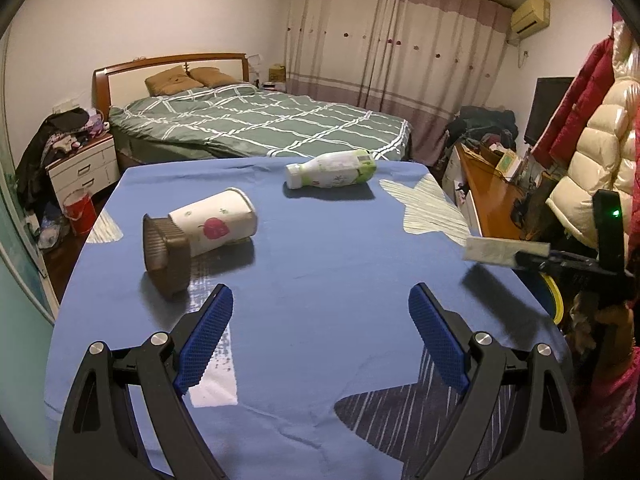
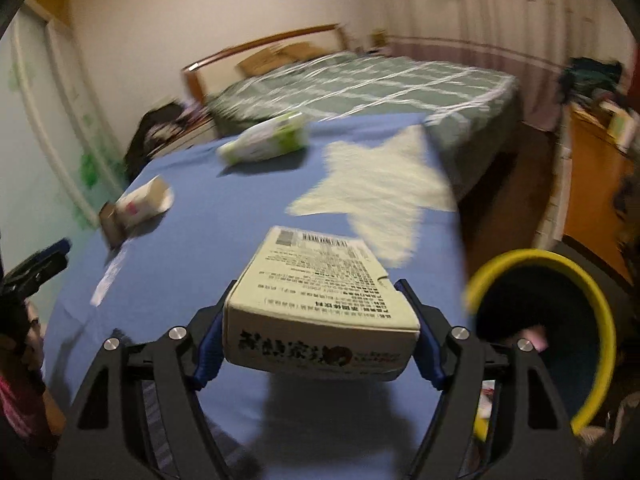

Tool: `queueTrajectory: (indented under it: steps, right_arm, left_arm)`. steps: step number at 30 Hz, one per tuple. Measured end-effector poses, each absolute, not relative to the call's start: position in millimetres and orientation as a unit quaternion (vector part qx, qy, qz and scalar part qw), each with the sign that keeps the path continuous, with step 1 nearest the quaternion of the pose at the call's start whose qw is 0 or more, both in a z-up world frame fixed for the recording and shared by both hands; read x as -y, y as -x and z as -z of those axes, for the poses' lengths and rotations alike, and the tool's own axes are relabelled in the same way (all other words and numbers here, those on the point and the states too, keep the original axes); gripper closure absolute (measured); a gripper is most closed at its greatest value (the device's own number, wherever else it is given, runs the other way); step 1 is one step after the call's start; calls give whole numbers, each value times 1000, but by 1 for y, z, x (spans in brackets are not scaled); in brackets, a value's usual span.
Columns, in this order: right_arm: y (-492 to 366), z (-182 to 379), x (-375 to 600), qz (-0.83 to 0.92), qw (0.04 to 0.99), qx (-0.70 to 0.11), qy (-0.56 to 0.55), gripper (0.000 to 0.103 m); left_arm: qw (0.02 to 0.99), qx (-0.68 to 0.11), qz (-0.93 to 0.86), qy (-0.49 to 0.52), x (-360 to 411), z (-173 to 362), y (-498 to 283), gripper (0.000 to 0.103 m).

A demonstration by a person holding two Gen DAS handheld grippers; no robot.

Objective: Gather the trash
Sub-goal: 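Carry the cream box with the right tool over the bin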

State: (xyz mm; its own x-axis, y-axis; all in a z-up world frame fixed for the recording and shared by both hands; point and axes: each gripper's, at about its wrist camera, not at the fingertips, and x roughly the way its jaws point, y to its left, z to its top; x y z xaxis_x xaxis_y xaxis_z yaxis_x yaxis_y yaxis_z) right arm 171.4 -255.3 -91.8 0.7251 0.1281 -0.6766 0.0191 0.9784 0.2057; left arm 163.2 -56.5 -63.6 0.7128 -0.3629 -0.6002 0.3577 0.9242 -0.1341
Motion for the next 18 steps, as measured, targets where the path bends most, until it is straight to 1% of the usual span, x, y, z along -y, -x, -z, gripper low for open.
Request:
queueTrajectory:
  steps: [10, 18]
  right_arm:
    - [-130, 97, 359, 114, 919, -339, -166, 32]
    - [-136, 129, 394, 194, 895, -372, -152, 31]
  left_arm:
    - [925, -326, 198, -8, 68, 62, -162, 15]
    - [924, -328, 197, -13, 71, 64, -167, 15]
